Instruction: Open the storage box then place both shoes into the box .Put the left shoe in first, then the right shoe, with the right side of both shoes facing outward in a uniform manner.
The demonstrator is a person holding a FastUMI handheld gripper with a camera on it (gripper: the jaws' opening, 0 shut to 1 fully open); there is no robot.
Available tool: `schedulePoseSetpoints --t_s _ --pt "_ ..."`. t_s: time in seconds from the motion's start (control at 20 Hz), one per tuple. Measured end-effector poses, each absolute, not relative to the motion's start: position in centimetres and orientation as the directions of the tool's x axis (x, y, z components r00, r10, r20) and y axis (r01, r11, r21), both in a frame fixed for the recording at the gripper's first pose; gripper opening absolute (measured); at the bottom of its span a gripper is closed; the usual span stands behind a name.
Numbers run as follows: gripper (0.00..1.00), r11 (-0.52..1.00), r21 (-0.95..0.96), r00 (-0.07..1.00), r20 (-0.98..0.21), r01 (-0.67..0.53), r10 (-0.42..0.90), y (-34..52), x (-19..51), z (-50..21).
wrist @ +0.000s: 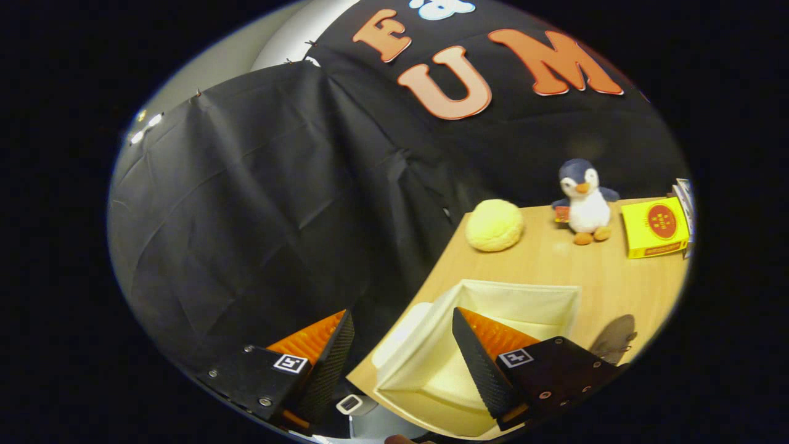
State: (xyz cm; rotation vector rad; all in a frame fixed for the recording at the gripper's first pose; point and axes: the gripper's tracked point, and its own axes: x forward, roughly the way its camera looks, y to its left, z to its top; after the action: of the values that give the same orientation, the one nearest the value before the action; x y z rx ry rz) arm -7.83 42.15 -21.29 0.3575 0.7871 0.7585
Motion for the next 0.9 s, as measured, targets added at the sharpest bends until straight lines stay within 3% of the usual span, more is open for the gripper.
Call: schedulePoseSetpoints --t_s 0.35,0.7,0.9 --pt "0.97 0.888 0.313 0.622 -0.634 -0.338 0.460 27.1 -6.7 -28.0" --pt "0.96 0.950 0.198 0.582 -0.754 -0.243 0.306 18.3 -9.2 -37.1" --pt "0.87 0.958 0.162 0.540 -0.798 -0.239 0.269 16.7 -9.8 -42.0"
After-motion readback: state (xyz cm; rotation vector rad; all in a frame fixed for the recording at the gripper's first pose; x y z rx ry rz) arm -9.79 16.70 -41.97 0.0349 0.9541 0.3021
